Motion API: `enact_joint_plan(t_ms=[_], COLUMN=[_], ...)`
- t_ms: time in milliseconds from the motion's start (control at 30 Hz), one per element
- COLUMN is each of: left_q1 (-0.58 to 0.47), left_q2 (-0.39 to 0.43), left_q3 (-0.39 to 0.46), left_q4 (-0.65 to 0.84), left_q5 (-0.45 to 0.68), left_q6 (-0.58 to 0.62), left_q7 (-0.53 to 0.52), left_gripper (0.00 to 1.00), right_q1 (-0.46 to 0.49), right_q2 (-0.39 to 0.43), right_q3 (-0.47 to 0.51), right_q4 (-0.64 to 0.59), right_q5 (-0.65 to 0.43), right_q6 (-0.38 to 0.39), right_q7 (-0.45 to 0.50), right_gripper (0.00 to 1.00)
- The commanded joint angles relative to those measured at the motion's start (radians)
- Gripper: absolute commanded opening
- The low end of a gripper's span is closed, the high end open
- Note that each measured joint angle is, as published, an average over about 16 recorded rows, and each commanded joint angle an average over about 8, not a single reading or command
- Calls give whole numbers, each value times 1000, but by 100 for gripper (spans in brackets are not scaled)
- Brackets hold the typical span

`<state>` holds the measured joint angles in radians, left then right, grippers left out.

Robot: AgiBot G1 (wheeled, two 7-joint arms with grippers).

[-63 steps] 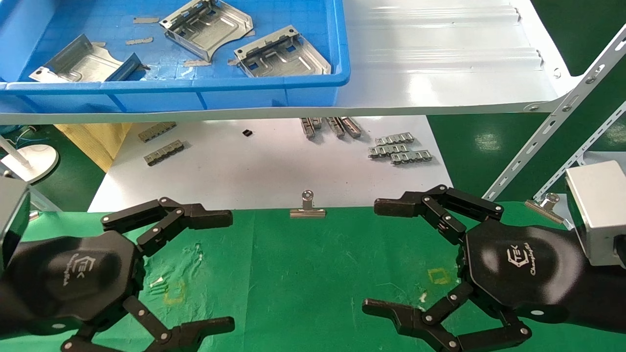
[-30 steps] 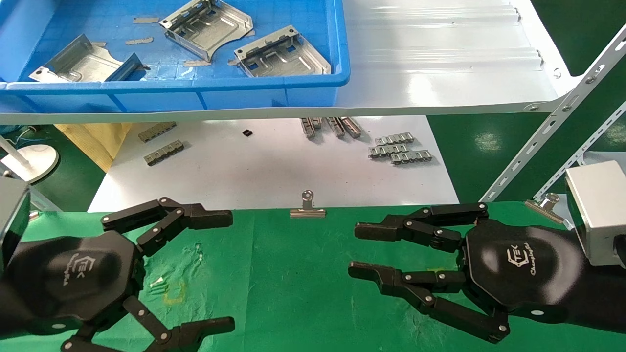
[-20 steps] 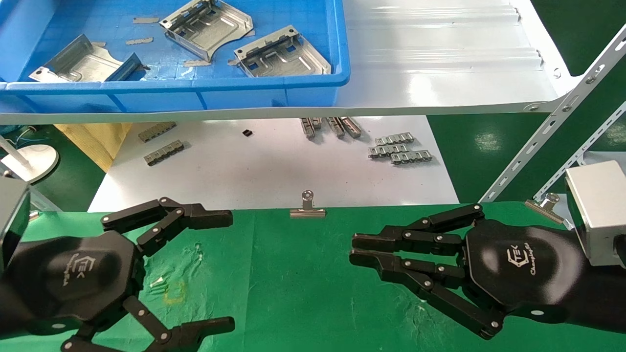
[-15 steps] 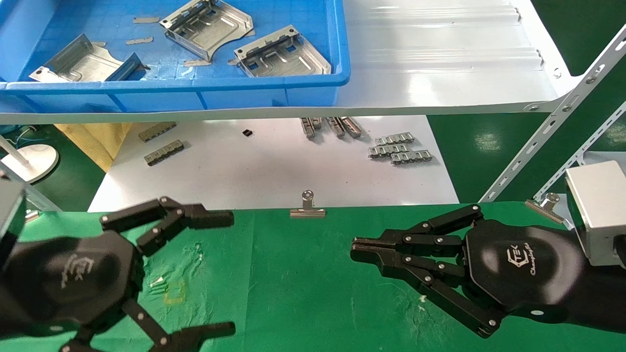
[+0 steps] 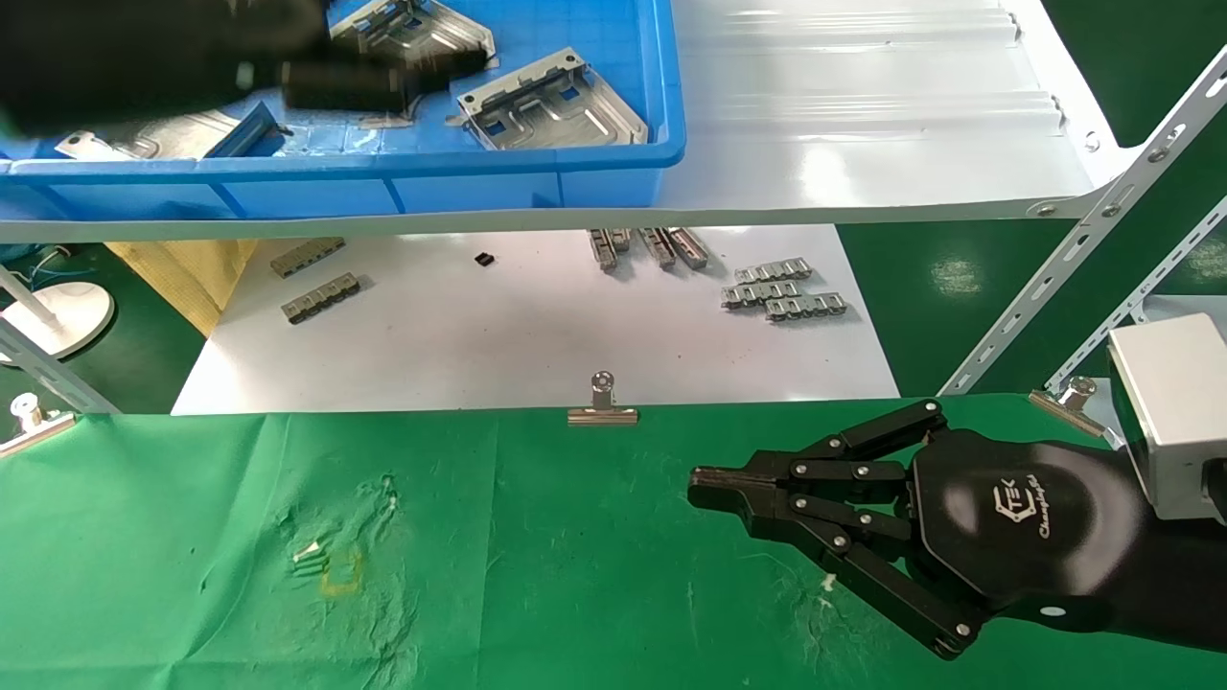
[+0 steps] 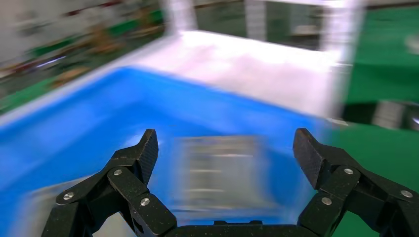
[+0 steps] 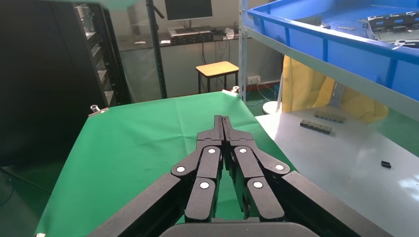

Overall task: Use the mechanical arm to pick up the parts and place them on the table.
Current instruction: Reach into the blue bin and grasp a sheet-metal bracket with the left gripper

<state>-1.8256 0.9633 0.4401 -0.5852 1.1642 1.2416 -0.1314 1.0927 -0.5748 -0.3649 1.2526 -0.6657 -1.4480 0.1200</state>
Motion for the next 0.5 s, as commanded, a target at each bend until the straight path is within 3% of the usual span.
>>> enact_joint_plan(t_ms=[33,167,433,500], left_q1=[-73,-152,-243,-253], left_q2=[53,126,192,199], left_q3=[17,51,107,115], left_q4=[129,300,480,505], left_q5=[56,134,227,239], left_q6=[-71,-207,-289,-293], left_q7=[28,49,48,43], left_gripper=[100,100,3,0], right_q1=[0,0,0,0], right_q2=[0,0,0,0], right_q3=[0,0,0,0], right_q4=[0,0,0,0], right_q5=[0,0,0,0], right_q6=[0,0,0,0], right_q7=[0,0,0,0], right_gripper=[0,0,0,0])
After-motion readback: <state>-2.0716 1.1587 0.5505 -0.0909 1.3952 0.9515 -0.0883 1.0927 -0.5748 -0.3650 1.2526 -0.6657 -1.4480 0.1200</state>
